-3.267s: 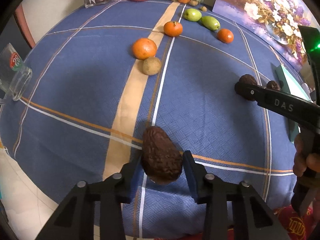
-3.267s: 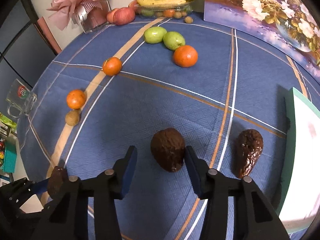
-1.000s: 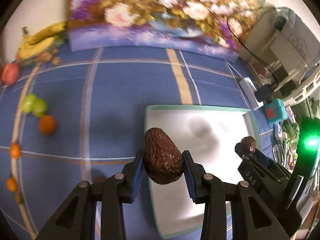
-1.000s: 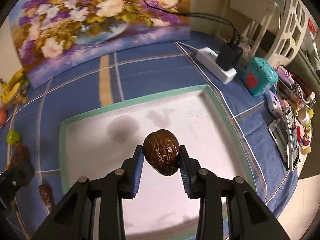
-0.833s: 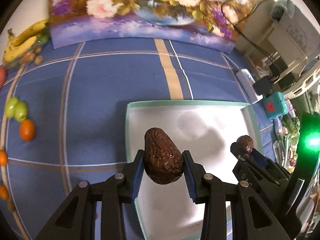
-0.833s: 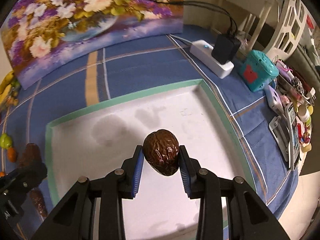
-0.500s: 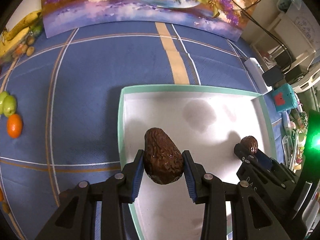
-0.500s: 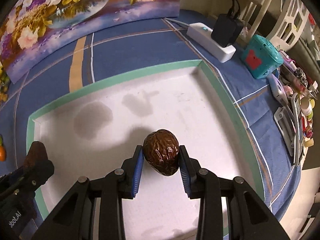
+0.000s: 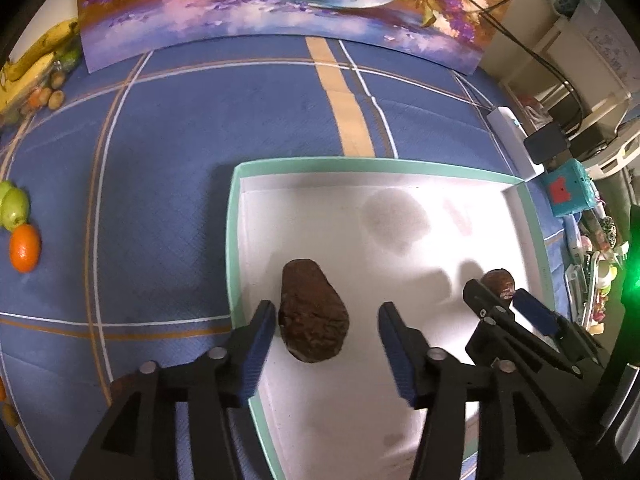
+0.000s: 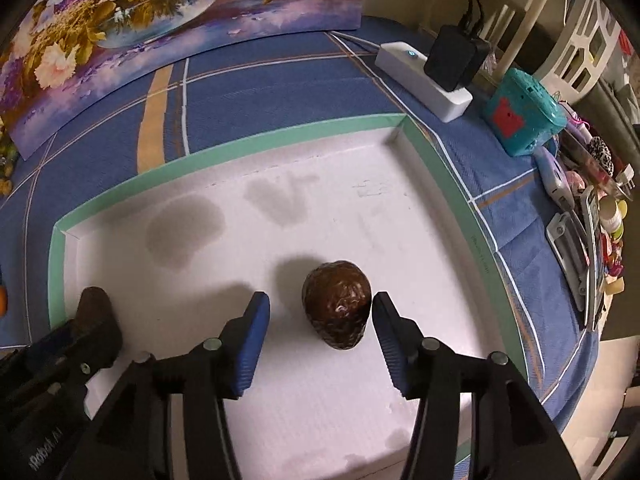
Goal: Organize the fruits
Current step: 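Open both tools to drop the brown fruits into the tray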
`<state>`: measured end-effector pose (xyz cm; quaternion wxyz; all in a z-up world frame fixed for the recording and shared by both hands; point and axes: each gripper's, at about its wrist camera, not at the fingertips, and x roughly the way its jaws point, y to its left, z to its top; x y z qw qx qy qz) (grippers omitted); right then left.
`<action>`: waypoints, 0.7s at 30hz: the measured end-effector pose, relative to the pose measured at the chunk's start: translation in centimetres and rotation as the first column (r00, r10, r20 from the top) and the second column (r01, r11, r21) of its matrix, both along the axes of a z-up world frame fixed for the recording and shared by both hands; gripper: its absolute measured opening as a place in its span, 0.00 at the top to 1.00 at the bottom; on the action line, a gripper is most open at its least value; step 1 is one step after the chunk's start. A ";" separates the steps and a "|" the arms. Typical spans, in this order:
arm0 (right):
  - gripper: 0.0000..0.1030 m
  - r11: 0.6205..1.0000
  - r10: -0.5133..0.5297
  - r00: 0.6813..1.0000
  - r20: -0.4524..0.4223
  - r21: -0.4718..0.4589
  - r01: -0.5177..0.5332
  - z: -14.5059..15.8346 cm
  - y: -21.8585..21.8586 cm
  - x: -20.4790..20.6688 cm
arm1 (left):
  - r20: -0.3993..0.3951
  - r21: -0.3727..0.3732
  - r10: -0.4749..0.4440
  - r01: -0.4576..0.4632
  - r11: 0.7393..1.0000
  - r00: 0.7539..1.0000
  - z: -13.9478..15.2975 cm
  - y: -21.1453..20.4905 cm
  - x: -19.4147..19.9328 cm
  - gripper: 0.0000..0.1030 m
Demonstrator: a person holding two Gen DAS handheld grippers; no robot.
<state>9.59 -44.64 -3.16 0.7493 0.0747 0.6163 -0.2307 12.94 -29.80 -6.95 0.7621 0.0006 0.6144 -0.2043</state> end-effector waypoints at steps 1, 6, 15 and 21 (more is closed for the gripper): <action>0.41 1.000 0.004 1.000 0.004 -0.009 -0.004 0.3 0.0 0.0 | 0.009 0.006 -0.002 0.002 1.000 1.000 0.3 0.0 -0.1 0.37; 0.29 0.999 -0.003 0.999 0.044 -0.035 0.005 2.0 -0.4 0.0 | 0.061 0.020 -0.003 0.002 1.000 0.998 2.3 0.2 -0.3 0.21; 0.16 0.998 0.016 0.996 0.086 -0.056 -0.011 3.9 -0.3 -0.3 | 0.128 0.045 0.059 -0.065 0.997 0.990 4.2 2.8 0.1 0.00; 0.12 0.997 0.057 0.993 0.102 -0.048 -0.052 4.2 0.3 -0.1 | 0.217 0.058 0.168 -0.184 0.981 0.962 5.1 6.6 1.1 0.00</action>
